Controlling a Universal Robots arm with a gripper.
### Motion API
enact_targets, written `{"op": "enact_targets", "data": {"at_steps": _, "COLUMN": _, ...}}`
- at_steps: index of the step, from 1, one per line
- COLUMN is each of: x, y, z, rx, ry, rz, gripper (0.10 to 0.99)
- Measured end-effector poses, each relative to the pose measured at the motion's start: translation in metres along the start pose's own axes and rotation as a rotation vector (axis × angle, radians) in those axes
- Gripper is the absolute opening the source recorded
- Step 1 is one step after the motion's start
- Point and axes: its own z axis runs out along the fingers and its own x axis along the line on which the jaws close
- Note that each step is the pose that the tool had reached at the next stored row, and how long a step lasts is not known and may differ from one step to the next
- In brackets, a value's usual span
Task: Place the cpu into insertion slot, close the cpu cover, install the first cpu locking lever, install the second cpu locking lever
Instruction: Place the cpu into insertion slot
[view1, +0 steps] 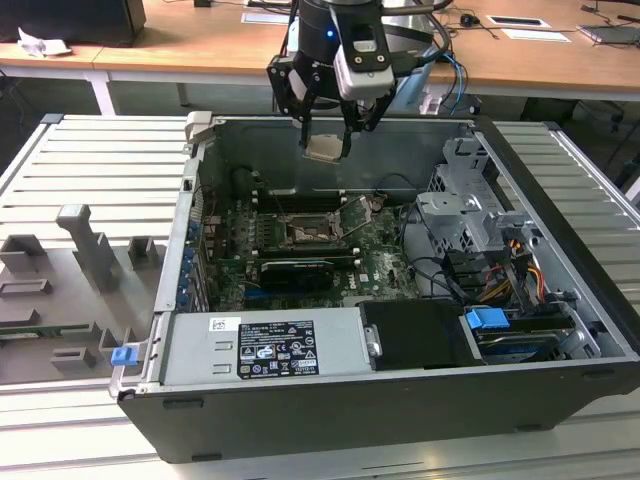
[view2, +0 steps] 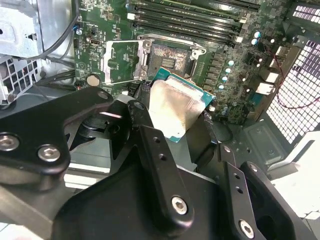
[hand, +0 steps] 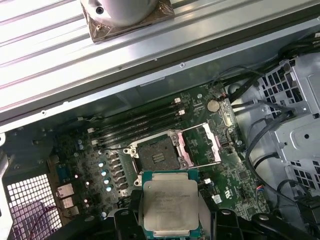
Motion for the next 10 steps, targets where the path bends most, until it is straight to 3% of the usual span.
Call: {"op": "enact_targets", "data": {"at_steps": 10, "x": 0.0, "y": 0.0, "z": 0.0009, "rx": -0.001, "ry": -0.0054, "rz": 0.061, "gripper": 0.533}}
